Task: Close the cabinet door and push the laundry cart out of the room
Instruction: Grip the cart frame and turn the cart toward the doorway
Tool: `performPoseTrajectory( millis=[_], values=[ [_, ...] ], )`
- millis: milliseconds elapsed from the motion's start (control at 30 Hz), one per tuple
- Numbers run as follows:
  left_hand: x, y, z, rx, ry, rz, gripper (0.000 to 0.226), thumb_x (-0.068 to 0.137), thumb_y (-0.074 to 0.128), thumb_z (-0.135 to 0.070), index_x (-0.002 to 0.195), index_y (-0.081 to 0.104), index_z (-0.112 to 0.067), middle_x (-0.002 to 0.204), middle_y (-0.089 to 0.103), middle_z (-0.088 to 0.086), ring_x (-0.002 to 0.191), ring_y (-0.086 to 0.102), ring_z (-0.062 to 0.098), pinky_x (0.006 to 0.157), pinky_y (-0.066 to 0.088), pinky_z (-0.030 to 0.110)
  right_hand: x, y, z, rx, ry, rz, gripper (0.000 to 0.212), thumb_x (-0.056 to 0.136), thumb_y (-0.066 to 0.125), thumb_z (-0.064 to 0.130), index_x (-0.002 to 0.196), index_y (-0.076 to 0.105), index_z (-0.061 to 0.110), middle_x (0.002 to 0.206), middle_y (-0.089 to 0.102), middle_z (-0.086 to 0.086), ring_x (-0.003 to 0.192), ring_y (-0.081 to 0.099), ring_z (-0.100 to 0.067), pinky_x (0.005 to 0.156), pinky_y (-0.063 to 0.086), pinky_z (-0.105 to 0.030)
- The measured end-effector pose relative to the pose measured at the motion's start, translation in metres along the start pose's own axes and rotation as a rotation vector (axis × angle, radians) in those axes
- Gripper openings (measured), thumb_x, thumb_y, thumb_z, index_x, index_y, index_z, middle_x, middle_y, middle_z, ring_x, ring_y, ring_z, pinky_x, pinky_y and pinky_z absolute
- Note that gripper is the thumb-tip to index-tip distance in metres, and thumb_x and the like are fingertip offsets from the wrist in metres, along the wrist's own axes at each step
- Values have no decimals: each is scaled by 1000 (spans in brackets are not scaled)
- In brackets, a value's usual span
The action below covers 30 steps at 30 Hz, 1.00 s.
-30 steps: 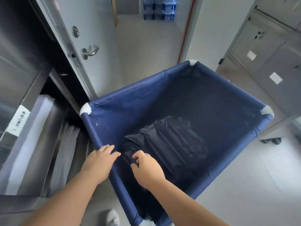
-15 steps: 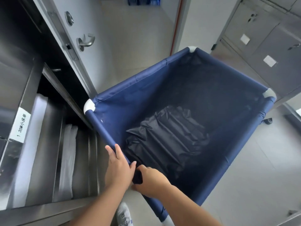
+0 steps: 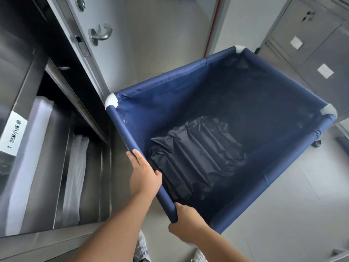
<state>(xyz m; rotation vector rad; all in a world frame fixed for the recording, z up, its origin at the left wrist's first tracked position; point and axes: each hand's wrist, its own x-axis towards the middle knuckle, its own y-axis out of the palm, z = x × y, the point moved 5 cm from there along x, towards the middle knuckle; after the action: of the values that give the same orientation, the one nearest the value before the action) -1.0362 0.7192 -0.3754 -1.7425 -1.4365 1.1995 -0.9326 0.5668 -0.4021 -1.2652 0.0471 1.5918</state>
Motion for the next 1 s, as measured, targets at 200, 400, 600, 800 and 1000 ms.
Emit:
performPoseTrajectory(
  millis=[200, 400, 600, 800, 1000],
  values=[
    [36, -3, -10, 32, 55, -21, 99, 84, 64, -24, 152, -6, -7, 163, -7, 15, 88, 65, 38, 60, 46, 33, 24, -9, 18, 77, 33, -95, 33, 70, 54, 19, 102, 54, 20, 88, 62, 3, 78, 63, -19, 68, 56, -33],
    [88, -20, 5, 81, 112, -20, 101, 84, 65, -25, 151, -8, -8, 163, -10, 14, 97, 64, 39, 63, 44, 34, 51, -4, 63, 135, -2, -136, 22, 71, 52, 18, 93, 49, 20, 83, 57, 4, 68, 57, -17, 55, 47, -30],
    [128, -47, 16, 232, 162, -19, 99, 90, 57, -50, 152, -7, -7, 164, -1, 13, 105, 64, 37, 72, 51, 39, 73, -10, 113, 210, -79, -240, 29, 77, 63, 36, 96, 46, 22, 95, 54, 2, 79, 54, -18, 61, 41, -28],
    [105, -51, 30, 228, 191, 34, 97, 89, 50, -60, 153, -6, -14, 165, -3, 1, 120, 56, 32, 80, 54, 42, 77, -27, 130, 27, -213, -263, 35, 88, 49, 52, 99, 52, 20, 97, 54, 1, 87, 54, -21, 71, 46, -37],
    [56, -32, 25, 70, 102, 36, 96, 89, 63, -36, 153, -3, -10, 164, -3, 8, 134, 41, 32, 88, 50, 45, 78, -56, 104, -271, -352, -347, 37, 99, 38, 37, 125, 59, 21, 112, 60, -5, 104, 55, -26, 87, 44, -40]
  ],
)
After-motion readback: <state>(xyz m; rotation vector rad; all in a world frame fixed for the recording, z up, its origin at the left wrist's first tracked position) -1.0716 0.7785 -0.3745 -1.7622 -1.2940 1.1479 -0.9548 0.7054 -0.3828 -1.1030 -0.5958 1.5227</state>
